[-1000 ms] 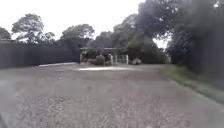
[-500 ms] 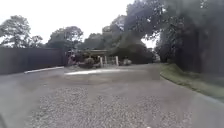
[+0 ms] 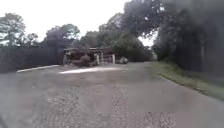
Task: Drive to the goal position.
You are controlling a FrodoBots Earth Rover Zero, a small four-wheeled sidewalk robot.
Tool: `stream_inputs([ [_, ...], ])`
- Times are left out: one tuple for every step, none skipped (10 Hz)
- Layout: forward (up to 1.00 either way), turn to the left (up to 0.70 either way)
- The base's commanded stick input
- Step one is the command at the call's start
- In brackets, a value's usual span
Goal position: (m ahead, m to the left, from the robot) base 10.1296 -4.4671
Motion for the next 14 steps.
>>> stream_inputs([
  [0.70,0.00],
  [0.70,0.00],
  [0.70,0.00],
  [0.70,0.00],
  [0.70,0.00],
  [0.70,0.00],
  [0.70,0.00],
  [0.70,0.00],
  [0.70,0.00],
  [0.70,0.00],
  [0.70,0.00],
  [0.70,0.00],
  [0.70,0.00],
  [0.70,0.00],
])
